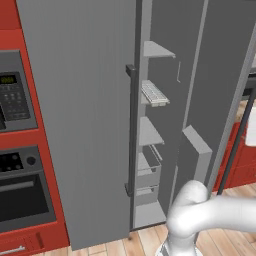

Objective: The ice cube tray has been filled with water. Take the tray and place it in the freezer to make ice. Close the freezer door after placing the tray.

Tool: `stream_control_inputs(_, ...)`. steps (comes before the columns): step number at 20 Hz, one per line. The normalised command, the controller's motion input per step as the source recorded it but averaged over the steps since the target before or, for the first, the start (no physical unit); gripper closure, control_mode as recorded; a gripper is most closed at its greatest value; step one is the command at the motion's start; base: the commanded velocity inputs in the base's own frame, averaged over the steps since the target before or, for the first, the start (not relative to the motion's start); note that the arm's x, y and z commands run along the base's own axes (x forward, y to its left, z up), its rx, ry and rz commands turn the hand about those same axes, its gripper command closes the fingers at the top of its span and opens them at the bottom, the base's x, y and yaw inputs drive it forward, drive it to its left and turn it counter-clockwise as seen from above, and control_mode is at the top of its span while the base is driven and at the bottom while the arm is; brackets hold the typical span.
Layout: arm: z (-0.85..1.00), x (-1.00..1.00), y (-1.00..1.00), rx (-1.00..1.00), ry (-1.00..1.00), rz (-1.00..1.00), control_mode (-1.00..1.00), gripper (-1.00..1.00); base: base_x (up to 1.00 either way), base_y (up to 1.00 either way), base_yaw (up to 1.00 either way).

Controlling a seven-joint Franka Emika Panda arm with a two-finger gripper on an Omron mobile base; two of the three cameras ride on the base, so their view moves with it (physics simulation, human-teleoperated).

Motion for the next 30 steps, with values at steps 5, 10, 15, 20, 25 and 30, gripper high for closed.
stream_control_inputs(5, -0.60, 0.06, 0.23, 0.00, -0.08, 0.12, -1.00, -1.00, 0.00, 0.00, 0.00)
stream_control_inputs(10, -0.27, 0.31, 0.27, 0.00, -0.04, 0.10, -1.00, -1.00, 0.00, 0.00, 0.00)
stream_control_inputs(15, -0.21, 0.16, 0.40, 0.00, -0.02, 0.11, -1.00, -1.00, 0.00, 0.00, 0.00)
stream_control_inputs(20, -0.26, 0.00, 0.50, 0.00, 0.00, 0.12, -1.00, -1.00, 0.00, 0.00, 0.00)
stream_control_inputs(25, -0.23, 0.00, 0.57, 0.00, 0.00, 0.12, -1.00, -1.00, 0.00, 0.00, 0.00)
stream_control_inputs(30, -0.18, 0.00, 0.69, 0.00, 0.00, 0.08, -1.00, -1.00, 0.00, 0.00, 0.00)
